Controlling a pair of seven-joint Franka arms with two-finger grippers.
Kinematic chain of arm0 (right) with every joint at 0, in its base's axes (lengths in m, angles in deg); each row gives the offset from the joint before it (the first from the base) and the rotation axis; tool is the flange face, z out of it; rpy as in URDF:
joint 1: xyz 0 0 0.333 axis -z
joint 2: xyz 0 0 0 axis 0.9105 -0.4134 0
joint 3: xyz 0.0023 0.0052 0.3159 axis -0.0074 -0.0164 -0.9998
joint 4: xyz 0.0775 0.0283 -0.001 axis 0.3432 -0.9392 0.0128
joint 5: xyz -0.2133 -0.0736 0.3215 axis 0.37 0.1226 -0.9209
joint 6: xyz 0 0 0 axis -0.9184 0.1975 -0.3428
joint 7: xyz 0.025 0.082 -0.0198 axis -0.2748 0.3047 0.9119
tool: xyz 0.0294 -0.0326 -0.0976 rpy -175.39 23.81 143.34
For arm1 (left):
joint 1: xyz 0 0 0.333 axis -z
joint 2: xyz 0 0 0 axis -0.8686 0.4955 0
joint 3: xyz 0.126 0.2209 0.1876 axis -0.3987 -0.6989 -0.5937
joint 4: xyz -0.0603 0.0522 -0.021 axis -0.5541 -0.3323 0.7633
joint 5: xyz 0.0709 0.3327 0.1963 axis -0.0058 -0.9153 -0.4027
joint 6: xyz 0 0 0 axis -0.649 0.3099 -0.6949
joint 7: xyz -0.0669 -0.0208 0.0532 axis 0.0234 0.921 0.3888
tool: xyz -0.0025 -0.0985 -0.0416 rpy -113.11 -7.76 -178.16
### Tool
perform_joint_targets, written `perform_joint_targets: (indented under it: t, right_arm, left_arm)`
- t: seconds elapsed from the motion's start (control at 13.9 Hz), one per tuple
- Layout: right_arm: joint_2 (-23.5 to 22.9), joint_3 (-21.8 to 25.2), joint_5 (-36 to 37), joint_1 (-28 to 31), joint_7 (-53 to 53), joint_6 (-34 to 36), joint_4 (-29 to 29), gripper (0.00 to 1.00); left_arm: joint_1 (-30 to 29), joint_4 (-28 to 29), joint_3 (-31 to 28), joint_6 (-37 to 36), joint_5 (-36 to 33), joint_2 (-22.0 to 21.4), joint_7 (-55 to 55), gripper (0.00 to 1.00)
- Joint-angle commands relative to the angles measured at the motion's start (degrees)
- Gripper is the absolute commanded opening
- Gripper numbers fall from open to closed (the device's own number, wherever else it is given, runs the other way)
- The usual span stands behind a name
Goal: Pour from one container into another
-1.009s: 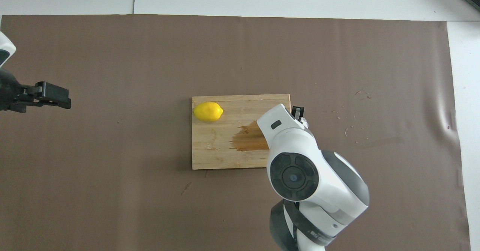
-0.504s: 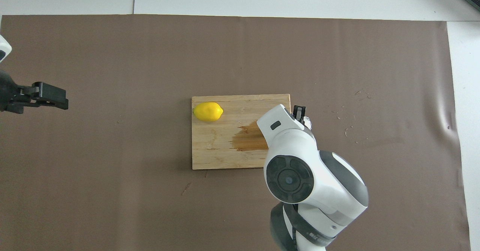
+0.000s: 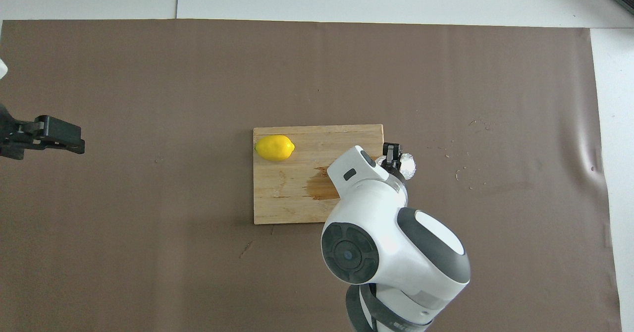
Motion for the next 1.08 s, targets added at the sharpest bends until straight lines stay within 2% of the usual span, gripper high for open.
perform_joint_targets:
  t: [0.0, 0.36, 0.86, 1.01]
  right_arm:
    - [-1.69, -0.25, 2.34, -0.66, -1.4, 1.63, 1.28, 0.0]
    - [-3.71, -0.34, 5.49, -2.14, -4.99, 2.59, 1.28, 0.0]
    - [-3.98, -0.34, 7.61, -2.59, -5.36, 2.86, 1.1, 0.0]
    - [-4.33, -0.34, 10.32, -3.2, -8.42, 4.35, 1.1, 0.0]
  left_arm:
    - [0.26, 1.46, -0.6, -0.96, 0.62, -1.61, -0.11, 1.0]
    - [0.35, 1.46, -0.6, -0.96, 0.62, -1.61, -0.11, 1.0]
    - [0.35, 1.46, -0.6, -0.96, 0.62, -1.61, -0.11, 1.0]
    - [0.35, 1.46, -0.6, -0.96, 0.62, -1.61, -0.11, 1.0]
